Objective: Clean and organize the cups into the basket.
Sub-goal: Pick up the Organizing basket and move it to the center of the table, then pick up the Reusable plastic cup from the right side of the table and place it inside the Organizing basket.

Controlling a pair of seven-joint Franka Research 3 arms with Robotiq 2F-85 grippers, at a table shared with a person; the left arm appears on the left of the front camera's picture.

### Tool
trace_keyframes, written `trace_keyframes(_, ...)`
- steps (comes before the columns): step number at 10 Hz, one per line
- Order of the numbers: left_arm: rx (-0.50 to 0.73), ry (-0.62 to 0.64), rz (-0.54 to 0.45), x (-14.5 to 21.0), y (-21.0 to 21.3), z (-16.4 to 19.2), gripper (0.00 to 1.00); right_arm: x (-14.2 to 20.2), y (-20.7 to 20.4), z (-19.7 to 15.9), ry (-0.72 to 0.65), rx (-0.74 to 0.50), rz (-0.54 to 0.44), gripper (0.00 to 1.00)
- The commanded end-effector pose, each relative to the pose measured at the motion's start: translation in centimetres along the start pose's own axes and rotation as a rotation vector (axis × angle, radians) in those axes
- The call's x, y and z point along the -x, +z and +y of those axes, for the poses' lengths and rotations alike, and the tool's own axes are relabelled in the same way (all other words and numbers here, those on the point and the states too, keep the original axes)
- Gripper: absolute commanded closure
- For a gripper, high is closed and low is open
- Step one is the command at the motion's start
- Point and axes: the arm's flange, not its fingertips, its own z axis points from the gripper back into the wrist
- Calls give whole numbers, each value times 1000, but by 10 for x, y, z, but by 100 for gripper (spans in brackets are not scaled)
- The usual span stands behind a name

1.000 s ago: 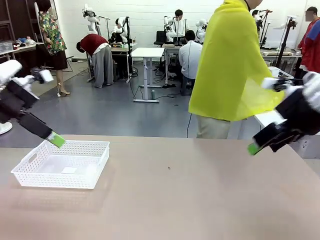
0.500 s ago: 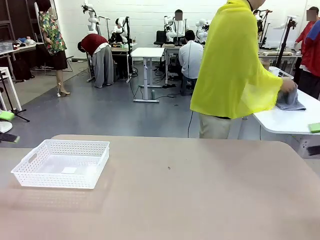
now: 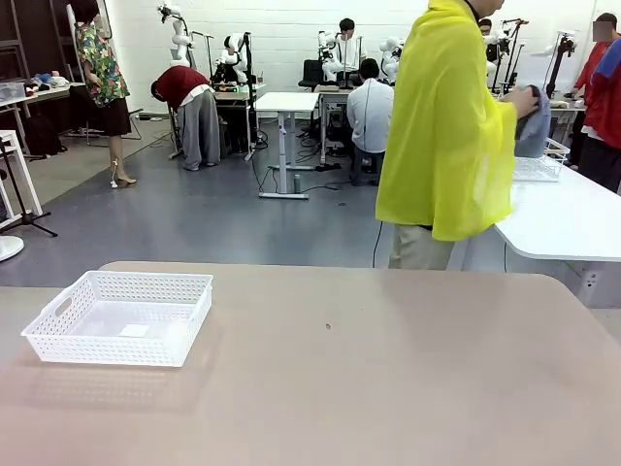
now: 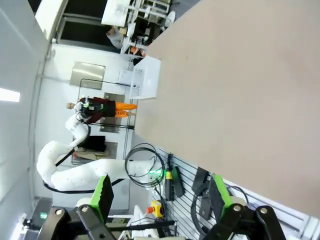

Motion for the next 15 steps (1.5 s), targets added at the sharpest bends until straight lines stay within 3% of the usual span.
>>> trace_keyframes(1, -17, -3, -22, 7, 22, 11, 0, 24, 20, 8, 34, 51, -35, 0)
trace_keyframes(3, -49, -16, -56, 14, 35, 13, 0, 32, 42, 20, 44, 106, -115, 0)
trace_keyframes(4, -14, 14, -56, 9, 27, 11, 0, 23, 28, 2, 10, 41, -58, 0)
trace_keyframes(15, -14, 14, -56, 9, 27, 11, 0, 23, 28, 2, 10, 41, -58, 0)
